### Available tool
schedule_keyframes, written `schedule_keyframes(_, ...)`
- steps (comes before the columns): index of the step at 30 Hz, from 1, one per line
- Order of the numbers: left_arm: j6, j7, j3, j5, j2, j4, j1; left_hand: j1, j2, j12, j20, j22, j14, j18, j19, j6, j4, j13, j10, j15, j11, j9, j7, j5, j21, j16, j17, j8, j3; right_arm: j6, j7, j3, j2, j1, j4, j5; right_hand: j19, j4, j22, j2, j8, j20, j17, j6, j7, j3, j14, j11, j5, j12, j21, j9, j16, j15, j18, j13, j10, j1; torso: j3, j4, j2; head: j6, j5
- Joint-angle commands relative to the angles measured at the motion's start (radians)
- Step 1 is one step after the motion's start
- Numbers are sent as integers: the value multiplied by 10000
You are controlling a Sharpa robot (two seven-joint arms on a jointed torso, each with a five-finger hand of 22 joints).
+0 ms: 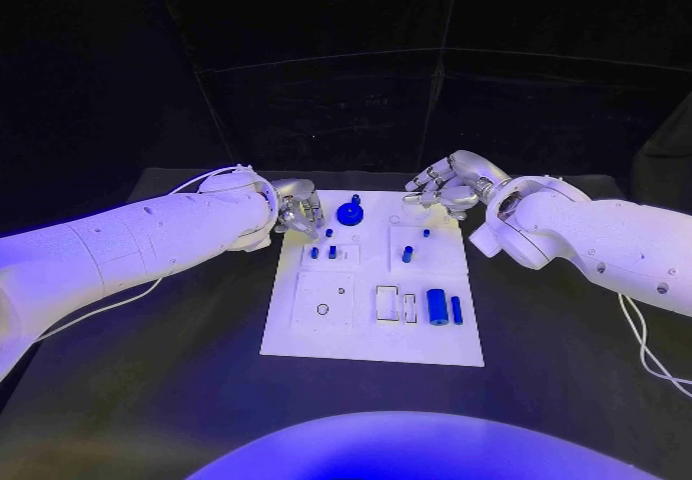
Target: Assemble the parts on the task board
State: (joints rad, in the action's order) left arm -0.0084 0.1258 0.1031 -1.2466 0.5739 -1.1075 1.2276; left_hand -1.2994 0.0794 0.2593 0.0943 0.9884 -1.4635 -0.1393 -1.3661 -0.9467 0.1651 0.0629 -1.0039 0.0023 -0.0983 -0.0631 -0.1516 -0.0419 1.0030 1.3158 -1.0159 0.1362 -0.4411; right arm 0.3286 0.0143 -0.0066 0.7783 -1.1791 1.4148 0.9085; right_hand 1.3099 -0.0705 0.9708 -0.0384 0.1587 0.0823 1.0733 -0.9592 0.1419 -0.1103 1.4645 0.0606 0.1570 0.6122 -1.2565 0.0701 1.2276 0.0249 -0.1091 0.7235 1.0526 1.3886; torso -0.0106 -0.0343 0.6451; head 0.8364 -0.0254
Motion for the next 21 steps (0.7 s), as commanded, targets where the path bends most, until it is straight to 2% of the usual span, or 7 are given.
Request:
schedule_keyframes(1,-816,-616,-11,689,201,-97,14,-30,72,-40,73,-29,-11,88,38,-3,58,20,35,35,14,-32,-27,-55,-59,-15,-10,-34,-19,-219,146,5,36,-18,-103,983,31,145,-171,-51,64,46,-373,-142,89,65,-35,107,-2,-1870,159,-11,-375,-115,-74,-1824,-256,451,8,5,-4,-16,0)
schedule_keyframes(4,-1480,-1369,-16,1915,507,-258,14,60,56,-6,97,-130,-10,63,72,-236,3,37,-82,62,-25,-74,-113,-55,-165,-18,27,67,7,-336,164,5,85,-17,-198,1841,123,342,-111,-53,83,108,-335,-310,122,200,55,253,17,-2894,130,-23,-369,-133,-52,-2924,-158,812,7,3,-15,-50,23)
schedule_keyframes(5,-1761,-1803,-16,2763,650,-344,15,95,50,-7,106,-282,27,29,134,-318,-20,37,-99,74,-38,-85,-139,-56,-321,-84,166,101,18,-394,196,5,109,-17,-235,2318,133,468,-120,-69,93,111,-349,-406,134,307,63,176,58,-3202,140,-21,-394,-141,-68,-3293,-33,1007,11,3,-18,-64,50)
schedule_keyframes(10,-2370,-3600,-10,6479,1136,-819,13,90,-125,0,191,-2204,936,-372,1224,-511,-85,43,-105,142,-120,-70,-244,-57,-2424,-1357,2371,150,-55,-670,502,5,172,-14,-310,4296,120,635,-196,62,-63,136,-410,-569,35,416,70,147,38,-3809,203,-43,-480,-154,-67,-4160,267,1125,20,-12,-8,-193,347)
schedule_keyframes(13,-2378,-4547,-2,8611,1421,-1210,-3,81,-208,201,195,-2496,1519,-435,1601,-582,-119,99,-368,131,-55,-71,-204,-64,-2853,-2039,3443,179,-45,-881,826,5,184,-6,-320,5490,99,643,-253,136,-138,151,-482,-579,9,403,59,161,-3,-3968,244,-48,-545,-173,-72,-4382,223,1083,34,-15,-1,-245,547)
schedule_keyframes(15,-2320,-4991,2,9657,1598,-1463,-29,78,-228,265,191,-2534,1648,-439,1678,-617,-127,111,-427,115,-34,-73,-183,-63,-2927,-2170,3642,197,-22,-991,1024,5,188,6,-315,6112,94,638,-271,189,-196,162,-502,-556,-8,381,60,166,-47,-4040,260,-53,-567,-184,-73,-4503,214,1042,42,-22,-6,-272,685)
schedule_keyframes(21,-1984,-5888,9,11446,2094,-2219,-166,267,-220,583,177,-2676,2017,-440,1862,-677,-277,187,-721,81,47,-69,-127,-62,-3176,-2536,4253,237,305,-1274,1509,5,167,71,-283,7528,43,615,-423,383,-413,193,-635,-443,-25,300,55,187,-161,-4234,371,-56,-695,-213,-97,-4916,179,904,28,-6,0,-333,847)
